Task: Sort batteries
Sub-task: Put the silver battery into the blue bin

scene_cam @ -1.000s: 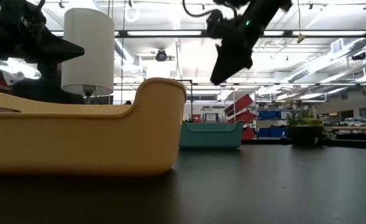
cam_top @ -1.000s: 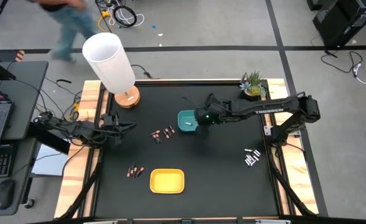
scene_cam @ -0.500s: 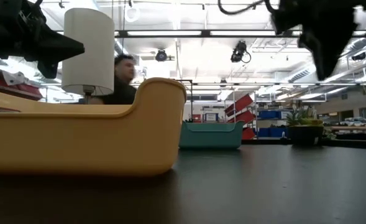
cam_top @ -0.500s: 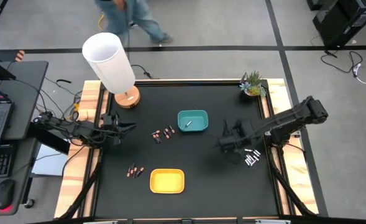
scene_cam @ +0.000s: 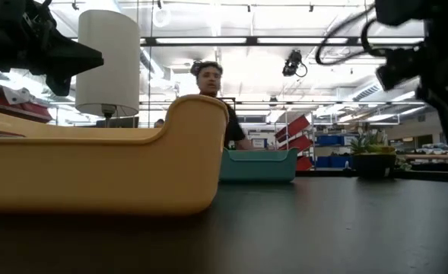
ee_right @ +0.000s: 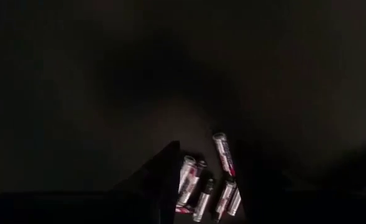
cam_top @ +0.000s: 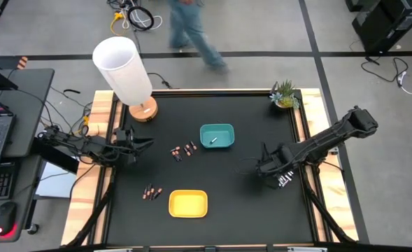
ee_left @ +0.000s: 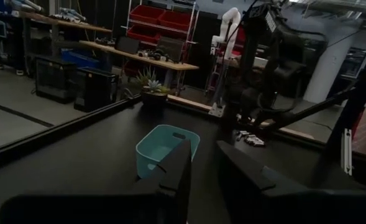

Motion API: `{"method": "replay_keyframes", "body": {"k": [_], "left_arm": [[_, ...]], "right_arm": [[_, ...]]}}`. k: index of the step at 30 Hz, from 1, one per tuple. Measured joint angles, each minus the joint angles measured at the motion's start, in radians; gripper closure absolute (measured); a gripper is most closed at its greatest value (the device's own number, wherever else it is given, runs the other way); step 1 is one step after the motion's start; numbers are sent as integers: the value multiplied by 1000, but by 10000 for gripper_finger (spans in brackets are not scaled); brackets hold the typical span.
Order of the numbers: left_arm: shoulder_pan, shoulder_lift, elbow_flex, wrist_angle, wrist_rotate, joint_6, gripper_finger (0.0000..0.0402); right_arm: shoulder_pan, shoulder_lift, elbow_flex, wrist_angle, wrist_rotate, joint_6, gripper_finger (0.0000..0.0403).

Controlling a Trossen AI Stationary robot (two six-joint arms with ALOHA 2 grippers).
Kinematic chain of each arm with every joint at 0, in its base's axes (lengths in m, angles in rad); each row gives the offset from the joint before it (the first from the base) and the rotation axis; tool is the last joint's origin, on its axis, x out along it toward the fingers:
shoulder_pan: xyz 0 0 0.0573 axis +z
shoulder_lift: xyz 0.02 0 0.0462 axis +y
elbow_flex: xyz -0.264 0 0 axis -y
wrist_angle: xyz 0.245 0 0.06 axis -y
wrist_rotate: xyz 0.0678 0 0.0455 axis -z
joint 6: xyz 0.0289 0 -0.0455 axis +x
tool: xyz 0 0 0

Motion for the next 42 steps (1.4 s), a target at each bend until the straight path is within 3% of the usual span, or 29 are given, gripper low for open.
{"method": "replay_keyframes", "body": {"k": [14,19,29,39,42], "left_arm": [[0,0,0,0,14,0,312],[0,0,0,-1,13,-1,312],[0,0,0,0,12,-1,312],[0,0,0,2,11,3,312],[0,0,0,3,11,4,312]], "right_arm": [[0,-12,-163,126,-21,-67,271],[0,-18,-212,184,-74,-92,275],[-30,-99,-273,233,-78,-74,291],[-55,-95,-301,238,-52,-69,387],[-54,-89,-280,230,-25,-82,390]]}}
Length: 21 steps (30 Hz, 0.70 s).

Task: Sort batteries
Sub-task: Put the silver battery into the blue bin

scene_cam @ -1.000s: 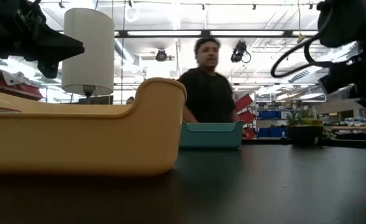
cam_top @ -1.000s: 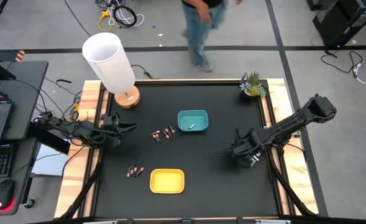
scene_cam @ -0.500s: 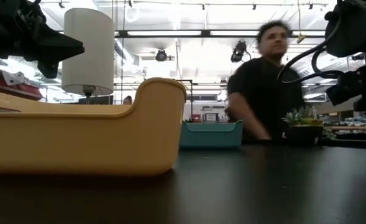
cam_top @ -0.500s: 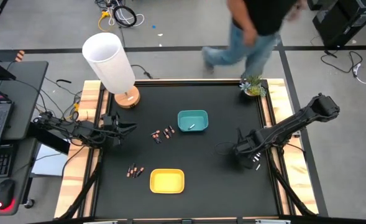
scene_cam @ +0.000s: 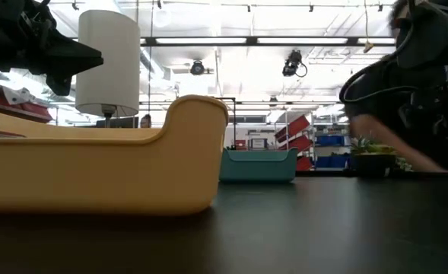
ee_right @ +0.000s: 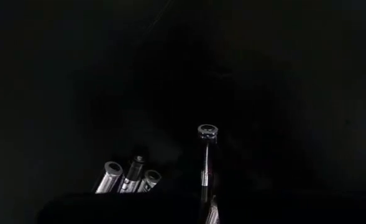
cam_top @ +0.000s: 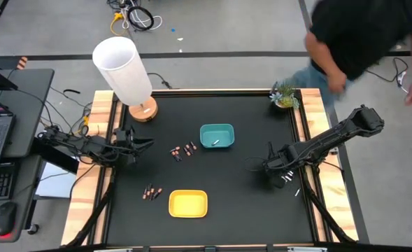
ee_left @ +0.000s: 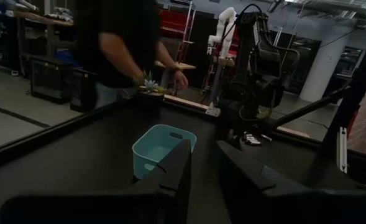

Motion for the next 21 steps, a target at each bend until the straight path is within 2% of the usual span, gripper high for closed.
{"method": "replay_keyframes", "body": {"k": [8,12,21], "left_arm": [[0,0,0,-1,0,0,312],[0,0,0,0,0,-1,312],[0,0,0,3,0,-4,312]], "right_arm": [[-3,3,15,79,147,15,396],[-10,3,17,242,205,-13,398],[-101,2,19,641,227,-181,399]]}}
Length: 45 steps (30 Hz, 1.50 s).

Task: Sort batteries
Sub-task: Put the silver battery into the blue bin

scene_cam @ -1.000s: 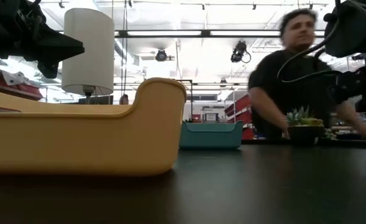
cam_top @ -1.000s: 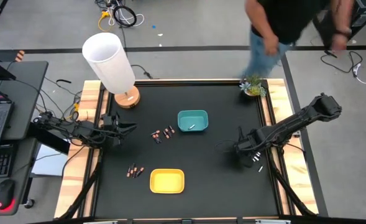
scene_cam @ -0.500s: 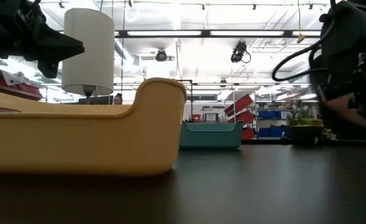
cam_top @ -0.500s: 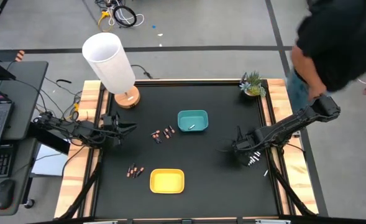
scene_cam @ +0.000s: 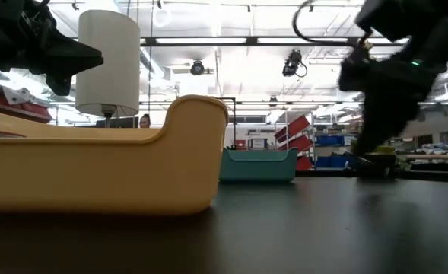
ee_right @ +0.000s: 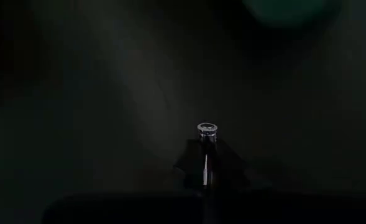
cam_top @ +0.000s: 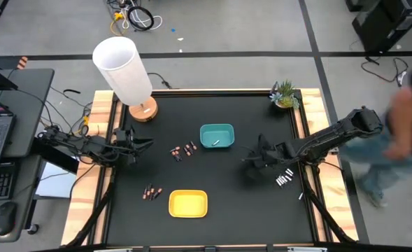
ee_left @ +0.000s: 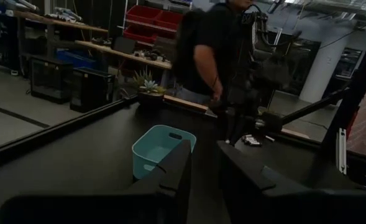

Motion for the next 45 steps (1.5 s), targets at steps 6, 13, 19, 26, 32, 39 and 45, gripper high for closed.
{"method": "replay_keyframes", "body": {"k": [6,13,19,26,32,39,45], "left_arm": [[0,0,0,0,0,0,312],[0,0,0,-1,0,-1,312],[0,0,0,-1,0,7,312],[0,0,0,-3,0,24,312],[0,0,0,-10,0,26,312],[0,0,0,-14,0,26,312],[0,0,0,-14,0,21,312]], "right_arm": [[-80,-1,0,301,-5,-131,399],[-178,-1,2,681,-27,-293,398],[-301,7,44,725,-78,-343,398],[-394,150,251,479,-183,-391,395],[-444,292,390,197,-222,-403,346],[-446,342,434,120,-227,-409,263],[-354,194,481,-112,-161,-424,247]]}}
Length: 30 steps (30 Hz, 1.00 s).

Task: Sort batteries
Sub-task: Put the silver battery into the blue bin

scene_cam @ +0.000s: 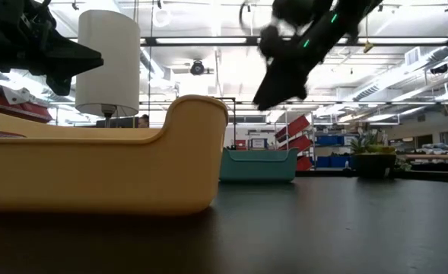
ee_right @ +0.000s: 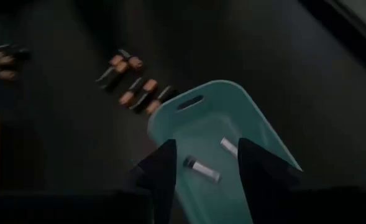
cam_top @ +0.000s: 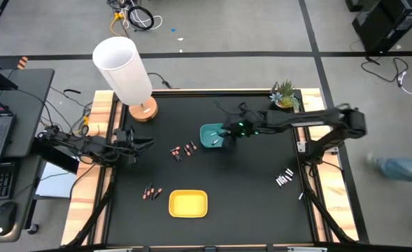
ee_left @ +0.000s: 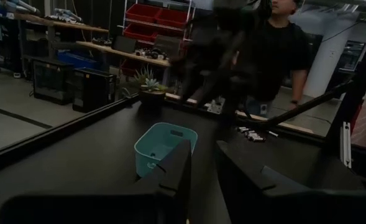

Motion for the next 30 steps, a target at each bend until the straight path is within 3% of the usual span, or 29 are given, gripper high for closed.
{"method": "replay_keyframes", "body": {"k": [6,9,13,20,26,30], "left_arm": [[0,0,0,0,0,-2,312],[0,0,0,1,0,-2,312],[0,0,0,5,0,-3,312],[0,0,0,19,0,-22,312],[0,0,0,10,5,-28,312],[0,0,0,8,6,-25,312]], "right_arm": [[233,-147,2,-284,104,202,270],[392,-153,2,-440,186,380,280],[585,-129,1,-532,194,625,285],[799,-101,1,-613,101,1039,283],[856,-28,0,-805,-73,1335,283],[871,10,-3,-833,-136,1395,285]]}}
